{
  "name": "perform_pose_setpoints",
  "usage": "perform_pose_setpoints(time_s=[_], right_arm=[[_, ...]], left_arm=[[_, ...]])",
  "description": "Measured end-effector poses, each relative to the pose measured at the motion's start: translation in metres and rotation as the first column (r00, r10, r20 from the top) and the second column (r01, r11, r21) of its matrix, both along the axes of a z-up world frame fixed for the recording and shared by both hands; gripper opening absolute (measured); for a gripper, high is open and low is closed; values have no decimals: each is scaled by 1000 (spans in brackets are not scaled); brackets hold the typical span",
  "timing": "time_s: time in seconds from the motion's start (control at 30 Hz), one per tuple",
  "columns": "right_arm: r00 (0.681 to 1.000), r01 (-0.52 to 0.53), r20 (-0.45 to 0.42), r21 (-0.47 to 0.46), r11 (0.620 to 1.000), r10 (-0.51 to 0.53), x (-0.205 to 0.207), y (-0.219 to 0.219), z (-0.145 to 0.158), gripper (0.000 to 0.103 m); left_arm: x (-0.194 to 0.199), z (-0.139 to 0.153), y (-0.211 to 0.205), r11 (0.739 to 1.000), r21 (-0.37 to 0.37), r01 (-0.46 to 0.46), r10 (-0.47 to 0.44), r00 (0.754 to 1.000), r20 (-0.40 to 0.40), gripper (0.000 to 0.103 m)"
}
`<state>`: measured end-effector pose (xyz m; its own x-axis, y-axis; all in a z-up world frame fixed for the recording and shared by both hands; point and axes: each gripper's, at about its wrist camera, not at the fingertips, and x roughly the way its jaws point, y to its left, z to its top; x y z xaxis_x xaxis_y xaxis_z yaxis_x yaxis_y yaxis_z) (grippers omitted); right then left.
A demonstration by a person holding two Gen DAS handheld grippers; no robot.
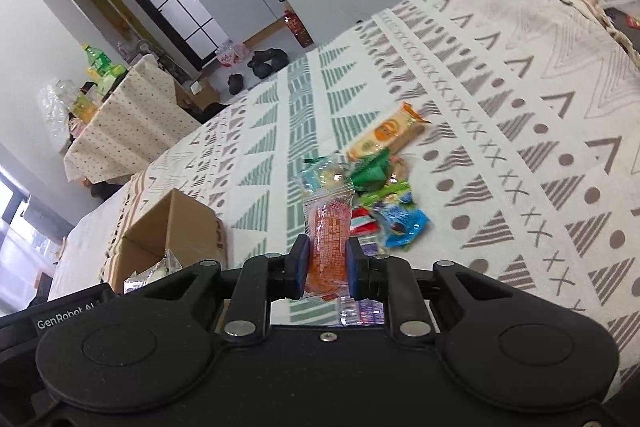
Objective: Organize snacks
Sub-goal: 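Lower both held snacks into the cardboard box and open both grippers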
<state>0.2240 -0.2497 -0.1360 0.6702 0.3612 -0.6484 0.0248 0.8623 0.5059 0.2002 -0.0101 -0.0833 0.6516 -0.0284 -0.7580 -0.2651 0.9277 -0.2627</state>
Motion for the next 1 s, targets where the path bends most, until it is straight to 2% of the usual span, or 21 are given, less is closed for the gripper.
perform_pose_setpoints(time_s=[0.57, 1.0], right_arm=[[993, -102, 60, -33, 994, 104, 15, 66, 40, 19], [980, -184, 63, -60, 981, 188, 24, 126, 47, 19]], left_arm=[[-1, 16, 74, 993, -44, -112, 114, 993, 35, 54], [5, 1, 129, 981, -77, -180, 180, 984, -4, 54]])
